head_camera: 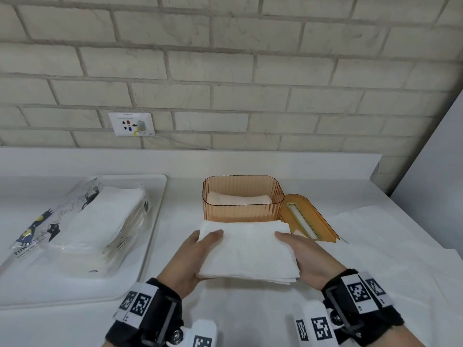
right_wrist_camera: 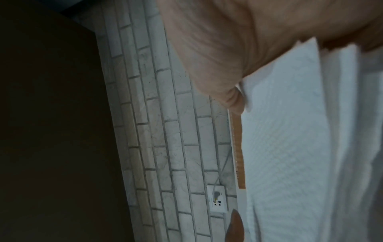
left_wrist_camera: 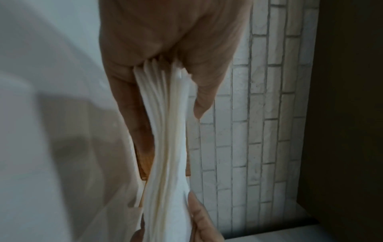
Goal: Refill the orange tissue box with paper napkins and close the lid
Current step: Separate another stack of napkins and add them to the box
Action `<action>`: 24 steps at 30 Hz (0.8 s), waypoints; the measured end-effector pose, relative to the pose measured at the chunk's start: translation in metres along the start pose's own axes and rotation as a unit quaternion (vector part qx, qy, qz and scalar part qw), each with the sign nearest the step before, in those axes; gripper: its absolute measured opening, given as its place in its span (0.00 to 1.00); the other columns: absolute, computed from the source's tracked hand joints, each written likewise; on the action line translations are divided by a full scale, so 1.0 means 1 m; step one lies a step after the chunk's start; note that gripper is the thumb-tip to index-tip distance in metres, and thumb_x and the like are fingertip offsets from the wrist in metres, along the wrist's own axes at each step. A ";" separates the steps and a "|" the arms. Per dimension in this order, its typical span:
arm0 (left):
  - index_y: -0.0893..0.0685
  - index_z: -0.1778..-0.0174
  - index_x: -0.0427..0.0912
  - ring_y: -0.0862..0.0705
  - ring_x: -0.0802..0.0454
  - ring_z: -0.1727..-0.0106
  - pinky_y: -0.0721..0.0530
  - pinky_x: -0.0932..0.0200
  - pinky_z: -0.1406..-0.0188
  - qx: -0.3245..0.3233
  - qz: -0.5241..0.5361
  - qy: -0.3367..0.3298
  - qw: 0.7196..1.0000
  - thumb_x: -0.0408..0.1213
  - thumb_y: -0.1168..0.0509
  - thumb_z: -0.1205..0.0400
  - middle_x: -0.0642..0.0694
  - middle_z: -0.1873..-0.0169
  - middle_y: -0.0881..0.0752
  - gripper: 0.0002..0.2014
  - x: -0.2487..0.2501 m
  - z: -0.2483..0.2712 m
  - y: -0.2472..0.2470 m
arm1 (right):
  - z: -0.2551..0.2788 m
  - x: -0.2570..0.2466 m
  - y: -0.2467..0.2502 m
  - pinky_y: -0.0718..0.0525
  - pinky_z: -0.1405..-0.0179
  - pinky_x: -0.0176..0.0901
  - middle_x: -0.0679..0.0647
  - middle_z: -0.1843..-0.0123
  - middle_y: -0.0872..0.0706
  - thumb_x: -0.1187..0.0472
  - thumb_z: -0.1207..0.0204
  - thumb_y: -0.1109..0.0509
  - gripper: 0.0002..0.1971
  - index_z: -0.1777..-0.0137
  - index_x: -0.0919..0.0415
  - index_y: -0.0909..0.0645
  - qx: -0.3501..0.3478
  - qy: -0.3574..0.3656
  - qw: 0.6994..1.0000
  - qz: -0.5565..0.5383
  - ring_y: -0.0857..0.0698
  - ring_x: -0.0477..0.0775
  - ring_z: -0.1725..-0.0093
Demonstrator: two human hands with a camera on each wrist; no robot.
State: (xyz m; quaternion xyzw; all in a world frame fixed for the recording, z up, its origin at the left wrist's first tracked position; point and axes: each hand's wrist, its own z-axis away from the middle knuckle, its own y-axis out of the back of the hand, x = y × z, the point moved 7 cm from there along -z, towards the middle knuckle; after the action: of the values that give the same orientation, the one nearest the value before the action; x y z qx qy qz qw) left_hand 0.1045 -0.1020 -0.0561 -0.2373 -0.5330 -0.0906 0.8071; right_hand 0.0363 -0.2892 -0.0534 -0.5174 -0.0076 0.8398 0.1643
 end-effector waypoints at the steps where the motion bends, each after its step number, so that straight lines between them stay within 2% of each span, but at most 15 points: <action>1: 0.18 0.40 0.45 0.10 0.45 0.51 0.11 0.49 0.61 -0.011 -0.007 0.011 1.000 0.40 0.33 0.19 0.45 0.52 0.08 0.12 -0.003 0.002 -0.003 | 0.001 0.002 -0.003 0.18 0.52 0.45 0.58 0.42 0.11 0.57 0.16 0.41 0.15 0.36 0.64 0.21 -0.013 -0.008 1.000 0.023 0.14 0.56 0.42; 3: 0.18 0.41 0.45 0.10 0.44 0.50 0.11 0.47 0.59 -0.023 -0.026 0.022 0.999 0.37 0.34 0.18 0.44 0.51 0.08 0.10 -0.006 0.004 -0.007 | 0.003 0.002 -0.007 0.17 0.52 0.44 0.56 0.42 0.12 0.60 0.17 0.40 0.12 0.37 0.61 0.22 -0.031 -0.013 0.997 0.068 0.14 0.54 0.42; 5: 0.18 0.39 0.44 0.10 0.43 0.48 0.12 0.47 0.56 -0.004 -0.036 0.010 0.999 0.36 0.35 0.18 0.44 0.50 0.08 0.11 -0.003 0.004 -0.003 | 0.002 -0.006 -0.006 0.16 0.52 0.42 0.53 0.43 0.12 0.65 0.18 0.39 0.12 0.37 0.57 0.22 -0.032 0.006 0.995 0.099 0.14 0.52 0.44; 6: 0.18 0.38 0.43 0.11 0.43 0.47 0.12 0.47 0.54 0.009 -0.032 0.000 0.999 0.36 0.34 0.18 0.44 0.49 0.09 0.13 0.000 0.003 0.001 | 0.002 -0.012 -0.003 0.16 0.49 0.44 0.53 0.42 0.12 0.66 0.18 0.39 0.13 0.37 0.56 0.23 -0.032 0.021 0.993 0.115 0.14 0.53 0.43; 8: 0.18 0.37 0.42 0.11 0.43 0.46 0.13 0.47 0.51 0.023 -0.020 -0.025 0.999 0.36 0.35 0.18 0.44 0.48 0.09 0.13 0.008 0.002 0.005 | 0.001 -0.025 0.001 0.17 0.39 0.55 0.52 0.40 0.13 0.65 0.19 0.37 0.15 0.35 0.54 0.23 -0.030 0.048 0.987 0.148 0.15 0.55 0.40; 11: 0.17 0.39 0.46 0.11 0.46 0.46 0.13 0.49 0.52 0.041 -0.006 -0.081 0.996 0.37 0.35 0.17 0.47 0.48 0.09 0.11 0.027 0.004 0.003 | 0.001 -0.055 -0.004 0.19 0.36 0.61 0.51 0.38 0.13 0.65 0.20 0.35 0.15 0.34 0.53 0.23 -0.030 0.102 0.975 0.195 0.15 0.55 0.39; 13: 0.17 0.41 0.49 0.11 0.48 0.49 0.13 0.52 0.60 0.061 0.005 -0.113 0.992 0.38 0.35 0.17 0.49 0.50 0.09 0.10 0.040 0.002 0.000 | 0.002 -0.081 -0.010 0.19 0.36 0.60 0.51 0.39 0.13 0.65 0.21 0.33 0.16 0.34 0.54 0.23 -0.019 0.151 0.961 0.230 0.14 0.55 0.39; 16: 0.19 0.50 0.46 0.15 0.52 0.61 0.18 0.62 0.76 0.091 0.006 -0.129 0.987 0.39 0.35 0.17 0.49 0.60 0.11 0.03 0.053 0.000 0.005 | -0.003 -0.121 -0.011 0.17 0.39 0.59 0.54 0.37 0.16 0.66 0.22 0.32 0.20 0.31 0.56 0.26 0.017 0.176 0.951 0.256 0.16 0.57 0.40; 18: 0.21 0.55 0.43 0.19 0.53 0.69 0.21 0.63 0.78 0.108 0.000 -0.126 0.986 0.36 0.35 0.17 0.47 0.65 0.14 0.02 0.055 0.001 0.013 | -0.013 -0.140 -0.006 0.15 0.44 0.59 0.56 0.37 0.18 0.69 0.22 0.33 0.20 0.31 0.58 0.27 0.028 0.174 0.953 0.246 0.16 0.61 0.40; 20: 0.21 0.57 0.41 0.19 0.51 0.70 0.21 0.60 0.77 0.127 -0.068 -0.112 0.983 0.33 0.36 0.16 0.44 0.66 0.15 0.04 0.045 0.000 0.023 | -0.027 -0.153 0.000 0.11 0.56 0.51 0.56 0.41 0.18 0.70 0.21 0.35 0.16 0.35 0.57 0.26 0.038 0.158 0.965 0.206 0.16 0.59 0.47; 22: 0.21 0.56 0.43 0.19 0.51 0.66 0.21 0.58 0.69 0.116 -0.229 -0.100 0.961 0.33 0.36 0.17 0.44 0.62 0.16 0.02 0.025 -0.003 0.030 | -0.044 -0.152 0.005 0.12 0.71 0.40 0.55 0.48 0.17 0.70 0.20 0.37 0.14 0.37 0.58 0.26 0.049 0.110 0.976 0.180 0.17 0.55 0.54; 23: 0.21 0.53 0.47 0.19 0.52 0.61 0.21 0.58 0.62 0.099 -0.351 -0.102 0.926 0.37 0.34 0.18 0.46 0.57 0.17 0.02 0.015 -0.001 0.029 | -0.053 -0.150 0.006 0.13 0.73 0.38 0.57 0.49 0.18 0.70 0.20 0.37 0.14 0.35 0.60 0.26 0.050 0.088 0.979 0.179 0.18 0.55 0.56; 24: 0.21 0.47 0.51 0.20 0.53 0.53 0.21 0.59 0.52 0.073 -0.473 -0.103 0.872 0.42 0.34 0.19 0.48 0.50 0.19 0.06 0.004 0.000 0.027 | -0.065 -0.146 0.008 0.13 0.72 0.39 0.59 0.47 0.18 0.70 0.20 0.37 0.16 0.33 0.63 0.27 0.055 0.070 0.979 0.184 0.18 0.56 0.55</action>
State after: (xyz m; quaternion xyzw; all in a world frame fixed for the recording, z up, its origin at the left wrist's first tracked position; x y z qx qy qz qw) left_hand 0.1170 -0.0782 -0.0597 0.0948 -0.6667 -0.3969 0.6237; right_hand 0.1504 -0.3489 0.0416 -0.5574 0.1455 0.8166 0.0354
